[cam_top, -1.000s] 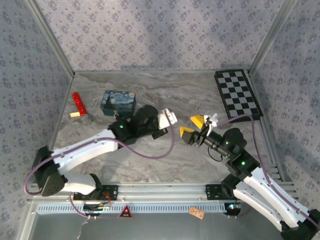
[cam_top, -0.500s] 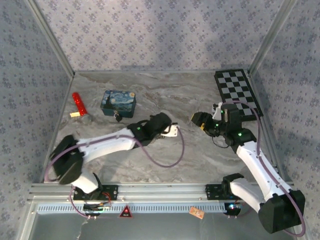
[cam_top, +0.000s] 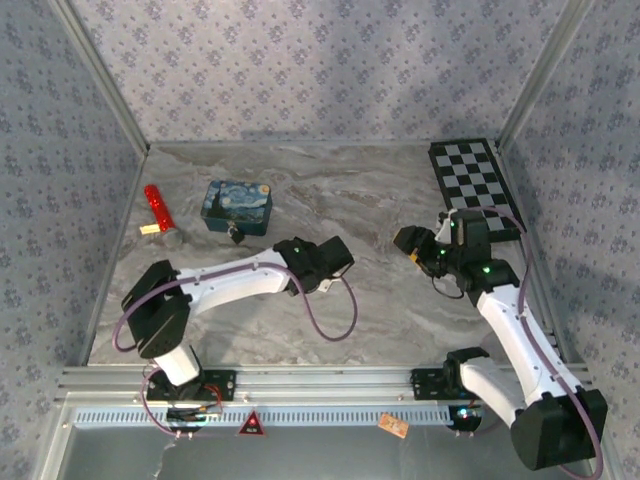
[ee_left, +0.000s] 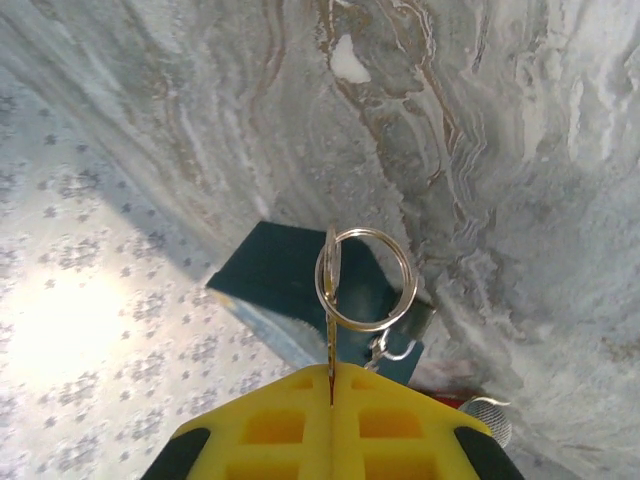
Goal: Unlock the padlock with the key
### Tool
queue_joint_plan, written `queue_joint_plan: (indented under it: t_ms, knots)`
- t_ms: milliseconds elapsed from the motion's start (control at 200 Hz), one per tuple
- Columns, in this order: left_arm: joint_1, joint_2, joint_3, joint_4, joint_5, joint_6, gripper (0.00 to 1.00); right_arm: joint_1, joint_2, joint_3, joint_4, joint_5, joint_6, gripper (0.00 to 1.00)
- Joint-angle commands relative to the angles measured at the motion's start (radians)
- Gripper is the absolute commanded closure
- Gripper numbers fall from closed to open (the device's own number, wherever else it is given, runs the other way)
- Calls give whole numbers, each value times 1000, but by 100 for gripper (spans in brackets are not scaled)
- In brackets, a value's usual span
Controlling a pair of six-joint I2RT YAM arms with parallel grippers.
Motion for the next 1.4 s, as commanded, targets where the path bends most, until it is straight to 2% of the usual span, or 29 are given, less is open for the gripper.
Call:
queue_joint_plan:
  t_ms: [0,60,165,230,330,495,590,735,860,1009,1099,1199,1329,1394]
  knots:
    - [-92,-36,4,-88,13,29,100,-6,1,4,-11,-22,-14,34]
    - [-82,-40,-17,-83,12,20,100,-7,-1,1,-12,-22,-13,34]
    - [37,-21,-73,-52,-82,37,100,-10,-7,-17,9,-15,5,33]
    - [16,19,-71,-66,-112,42,100,-12,-5,-27,32,-24,21,33]
    - [-44,95,52,-192,-52,-77,100,-19,5,-21,30,-46,19,33]
    - [19,98,75,-221,-55,-153,100,-34,-4,-34,28,-57,1,32]
    - [14,76,91,-215,-52,-179,100,-32,3,-63,69,-82,21,33]
    - [-30,-85,-39,47,29,-34,100,5,46,-90,157,-133,57,38]
    - [-35,-230,-144,321,113,79,100,104,69,-78,220,-133,85,39]
    - [-34,-292,-250,682,190,195,100,212,93,-99,368,-127,191,43]
    - [-25,-330,-301,884,281,182,100,249,101,-138,522,-133,299,45]
    - [-17,-341,-332,1032,335,158,100,282,91,-129,583,-113,355,46]
    - [-9,-344,-375,1185,390,156,100,333,54,-129,622,-47,414,49]
    - [7,-360,-388,1192,440,135,100,350,30,-143,650,-15,449,51]
